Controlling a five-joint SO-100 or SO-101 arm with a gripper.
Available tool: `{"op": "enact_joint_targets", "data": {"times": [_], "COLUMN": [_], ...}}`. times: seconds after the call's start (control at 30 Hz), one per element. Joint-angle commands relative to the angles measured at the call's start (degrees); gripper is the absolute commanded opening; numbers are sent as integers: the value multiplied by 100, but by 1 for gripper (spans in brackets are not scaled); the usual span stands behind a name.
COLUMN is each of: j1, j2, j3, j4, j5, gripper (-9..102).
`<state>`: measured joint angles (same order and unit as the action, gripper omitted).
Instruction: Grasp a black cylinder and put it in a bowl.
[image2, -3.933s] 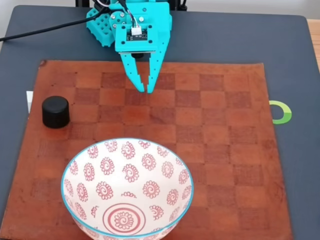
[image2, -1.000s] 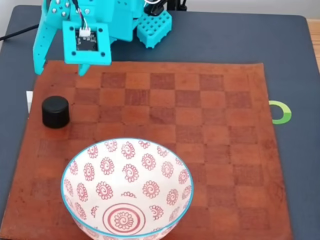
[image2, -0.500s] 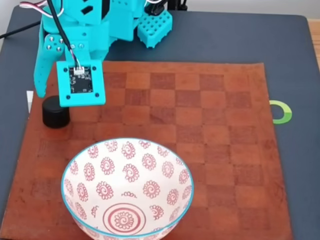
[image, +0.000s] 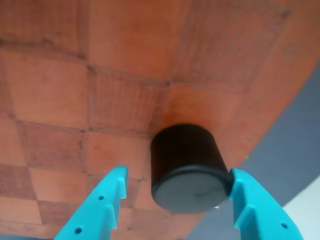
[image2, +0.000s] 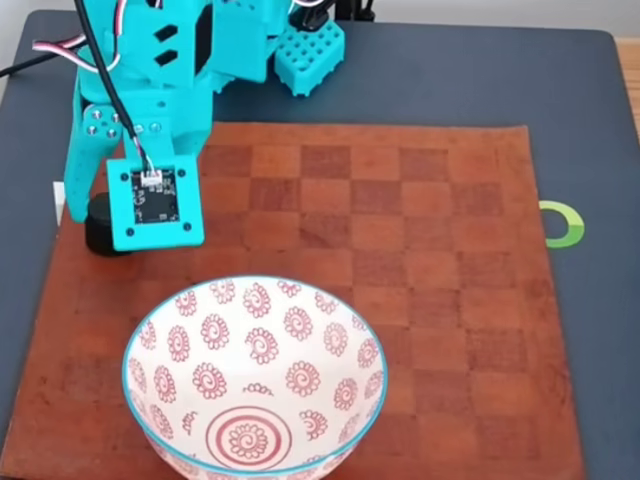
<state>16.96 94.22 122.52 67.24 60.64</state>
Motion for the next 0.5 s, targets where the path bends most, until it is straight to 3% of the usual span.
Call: {"op": "enact_joint_targets", "data": {"times": [0.0, 0.47], "j1": [149, 308], "j2": [-26, -97], "j3": [-176, -176], "j4": [-141, -264], "j5": [-62, -79], "gripper": [25, 23]}}
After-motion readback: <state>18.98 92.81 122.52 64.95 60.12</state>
